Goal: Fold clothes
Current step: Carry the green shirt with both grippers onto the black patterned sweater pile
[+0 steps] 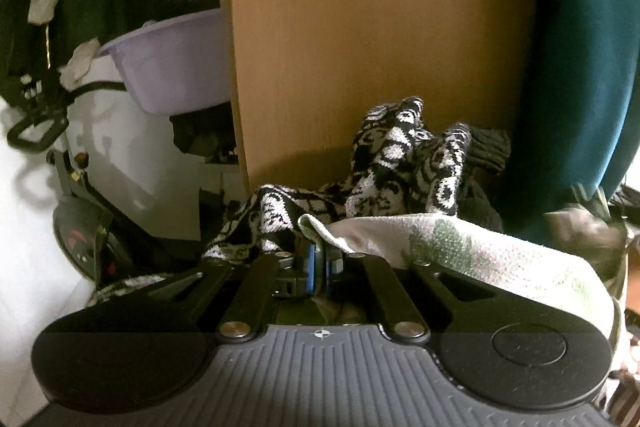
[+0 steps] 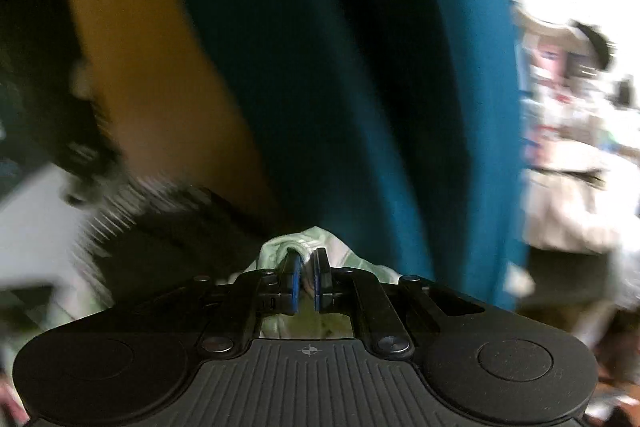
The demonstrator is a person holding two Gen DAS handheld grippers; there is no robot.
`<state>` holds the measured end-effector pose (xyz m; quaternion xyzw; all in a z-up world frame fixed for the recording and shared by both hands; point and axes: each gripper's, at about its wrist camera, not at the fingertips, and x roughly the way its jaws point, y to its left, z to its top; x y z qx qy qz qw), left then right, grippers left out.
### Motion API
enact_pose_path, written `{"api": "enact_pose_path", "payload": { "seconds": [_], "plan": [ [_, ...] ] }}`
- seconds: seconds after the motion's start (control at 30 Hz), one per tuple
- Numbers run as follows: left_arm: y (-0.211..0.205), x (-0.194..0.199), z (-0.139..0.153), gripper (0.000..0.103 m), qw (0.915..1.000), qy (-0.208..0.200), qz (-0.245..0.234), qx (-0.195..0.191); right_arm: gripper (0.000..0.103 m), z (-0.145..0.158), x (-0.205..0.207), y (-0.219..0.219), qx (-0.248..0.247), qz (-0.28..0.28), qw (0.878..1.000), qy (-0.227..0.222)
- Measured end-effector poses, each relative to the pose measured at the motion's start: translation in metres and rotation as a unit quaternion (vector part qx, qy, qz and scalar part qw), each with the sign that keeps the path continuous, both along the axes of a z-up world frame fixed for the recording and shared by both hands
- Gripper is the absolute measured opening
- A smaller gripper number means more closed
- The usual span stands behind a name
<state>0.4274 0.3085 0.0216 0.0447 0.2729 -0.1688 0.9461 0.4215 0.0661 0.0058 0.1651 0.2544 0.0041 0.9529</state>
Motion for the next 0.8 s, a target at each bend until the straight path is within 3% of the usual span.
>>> {"api": "enact_pose_path", "payload": {
  "seconds": [0.2,0.33,0.57,0.7,0.77,0.8],
  "plan": [
    [0.005,0.004,-0.001,0.005,0.9998,0.004,0.008,-0.015,0.006,-0.022,0.036,0.037,0.025,0.058,0.997,0.044],
    [0.004,0.003,-0.003,0.005,0.9998,0.006,0.011,-0.014,0.006,-0.044,0.039,0.042,0.024,0.059,0.996,0.063],
    [0.002,0.007,-0.001,0.005,0.9994,0.019,0.024,-0.015,0.011,-0.037,0.036,0.038,-0.001,0.057,0.995,0.078],
    [0.001,0.003,0.004,0.008,0.9986,0.018,0.045,-0.021,0.027,-0.018,0.024,0.033,-0.017,0.054,0.996,0.069],
    [0.0,0.001,0.007,0.013,0.9979,0.019,0.058,-0.021,0.05,-0.01,0.018,0.026,-0.018,0.041,0.997,0.065],
    [0.001,0.0,0.009,0.018,0.9973,0.022,0.065,-0.024,0.072,-0.005,0.014,0.02,-0.015,0.027,0.998,0.055]
  ]
}}
